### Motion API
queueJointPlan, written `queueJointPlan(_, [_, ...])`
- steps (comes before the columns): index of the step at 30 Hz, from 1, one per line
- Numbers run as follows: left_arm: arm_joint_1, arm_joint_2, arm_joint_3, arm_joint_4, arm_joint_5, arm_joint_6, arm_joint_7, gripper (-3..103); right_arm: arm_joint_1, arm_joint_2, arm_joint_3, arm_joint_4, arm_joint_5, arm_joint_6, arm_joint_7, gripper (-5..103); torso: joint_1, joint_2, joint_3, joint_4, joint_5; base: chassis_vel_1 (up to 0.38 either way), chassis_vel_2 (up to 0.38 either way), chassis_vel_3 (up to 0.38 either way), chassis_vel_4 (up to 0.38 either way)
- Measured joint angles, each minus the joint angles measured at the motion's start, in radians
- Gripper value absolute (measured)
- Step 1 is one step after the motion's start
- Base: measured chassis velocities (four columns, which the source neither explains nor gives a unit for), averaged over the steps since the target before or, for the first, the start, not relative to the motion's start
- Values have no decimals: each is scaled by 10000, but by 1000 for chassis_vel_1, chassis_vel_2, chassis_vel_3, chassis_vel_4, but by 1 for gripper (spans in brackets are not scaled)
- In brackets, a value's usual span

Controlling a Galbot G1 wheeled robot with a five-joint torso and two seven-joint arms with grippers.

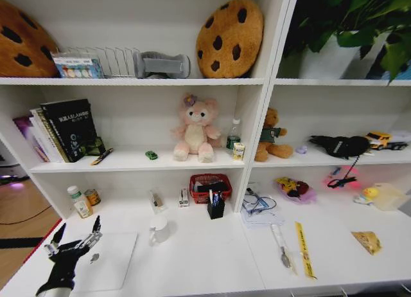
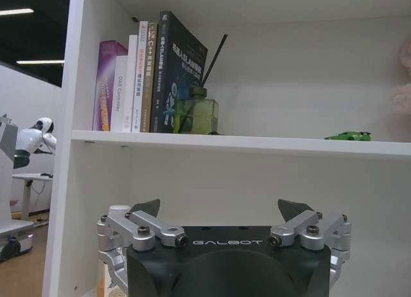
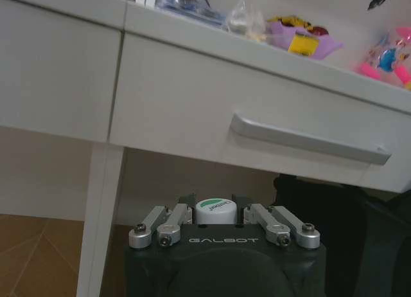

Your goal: Organize the objects on the table.

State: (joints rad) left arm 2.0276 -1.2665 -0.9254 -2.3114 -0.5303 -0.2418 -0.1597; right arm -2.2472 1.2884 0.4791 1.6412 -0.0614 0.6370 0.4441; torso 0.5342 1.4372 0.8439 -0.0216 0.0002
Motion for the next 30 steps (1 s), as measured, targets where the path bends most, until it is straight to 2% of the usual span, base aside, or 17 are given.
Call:
queueJointPlan(2, [0, 0, 0, 0, 0, 0, 1, 100, 348, 16, -14, -315, 158, -62, -72, 30, 0, 0, 1, 0, -4, 0, 0, 0, 0])
queueJointPlan(5, [0, 0, 0, 0, 0, 0, 0, 100, 1997, 41, -98, -1657, 1018, -527, -501, 30, 0, -1, 1, -1, -2, 0, 0, 0, 0])
queueJointPlan(6, [0, 0, 0, 0, 0, 0, 0, 100, 1997, 41, -98, -1657, 1018, -527, -501, 30, 0, -1, 1, -1, -2, 0, 0, 0, 0])
queueJointPlan(9, [0, 0, 0, 0, 0, 0, 0, 100, 3582, -66, -74, -2539, 1824, -1149, -843, 30, 1, -1, 1, 2, -2, 0, 0, 0, 0])
queueJointPlan(21, [-1, 0, 0, 0, 0, 0, 0, 100, 4763, -343, -58, -3884, 2192, -1231, -1134, 30, 1, -1, 1, -2, -1, 0, 0, 0, 0])
queueJointPlan(23, [0, -1, 0, 0, 0, 0, 0, 100, 4920, -372, -54, -3984, 2310, -1310, -1172, 27, 0, -1, 1, 1, -2, 0, 0, 0, 0])
queueJointPlan(25, [-1, 0, 0, 0, 0, 0, 0, 100, 5123, -408, -55, -4162, 2328, -1363, -1178, 34, 1, -1, 1, 1, -1, 0, 0, 0, 0])
queueJointPlan(26, [-1, 0, 0, 0, 0, 0, 0, 100, 5187, -431, -59, -4218, 2328, -1380, -1179, 34, 1, -1, 1, 1, -2, 0, 0, 0, 0])
queueJointPlan(27, [-1, 0, 0, 0, 0, 0, 0, 100, 5251, -440, -60, -4278, 2335, -1398, -1177, 40, 1, -1, 1, 1, -3, 0, 0, 0, 0])
queueJointPlan(28, [-1, 0, 0, 0, 0, 0, 0, 100, 5251, -440, -60, -4278, 2335, -1398, -1177, 40, 1, -1, 1, 1, -3, 0, 0, 0, 0])
queueJointPlan(30, [-1, 0, 0, 0, 0, 0, 0, 100, 5288, -440, -61, -4325, 2340, -1399, -1173, 51, 1, -1, 1, 2, -1, 0, 0, 0, 0])
